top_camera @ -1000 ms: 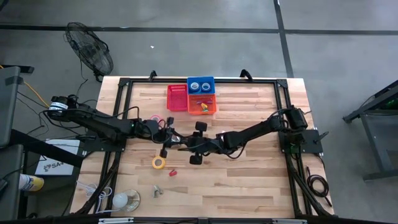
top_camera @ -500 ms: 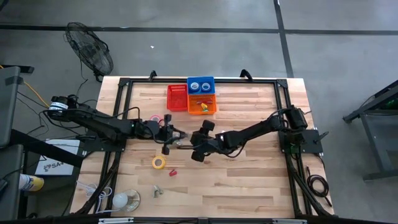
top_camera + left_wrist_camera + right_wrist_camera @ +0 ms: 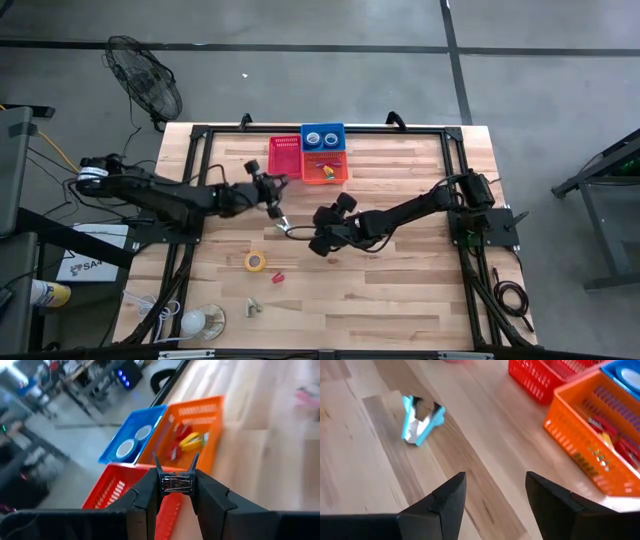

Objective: Pick and place Stapler, Stapler remover, tape
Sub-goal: Put the black staple remover into the red bin

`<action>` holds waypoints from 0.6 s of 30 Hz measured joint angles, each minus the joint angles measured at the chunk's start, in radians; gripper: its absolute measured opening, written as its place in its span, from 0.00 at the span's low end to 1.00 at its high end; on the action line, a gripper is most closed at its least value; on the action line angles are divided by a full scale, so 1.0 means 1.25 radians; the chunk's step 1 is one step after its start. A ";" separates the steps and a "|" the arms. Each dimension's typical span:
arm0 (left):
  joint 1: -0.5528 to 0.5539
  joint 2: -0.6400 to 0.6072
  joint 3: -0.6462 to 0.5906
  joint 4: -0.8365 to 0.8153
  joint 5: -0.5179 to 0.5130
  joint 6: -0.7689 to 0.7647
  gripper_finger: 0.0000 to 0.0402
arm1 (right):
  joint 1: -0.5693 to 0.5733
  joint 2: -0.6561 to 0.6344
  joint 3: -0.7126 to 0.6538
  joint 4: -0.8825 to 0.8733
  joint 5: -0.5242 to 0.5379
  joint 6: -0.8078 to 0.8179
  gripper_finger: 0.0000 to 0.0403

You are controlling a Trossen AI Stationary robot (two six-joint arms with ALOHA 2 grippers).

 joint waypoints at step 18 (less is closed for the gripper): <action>0.417 0.006 0.000 -0.020 0.387 -0.088 0.23 | 0.001 0.000 0.000 -0.077 -0.007 0.141 0.49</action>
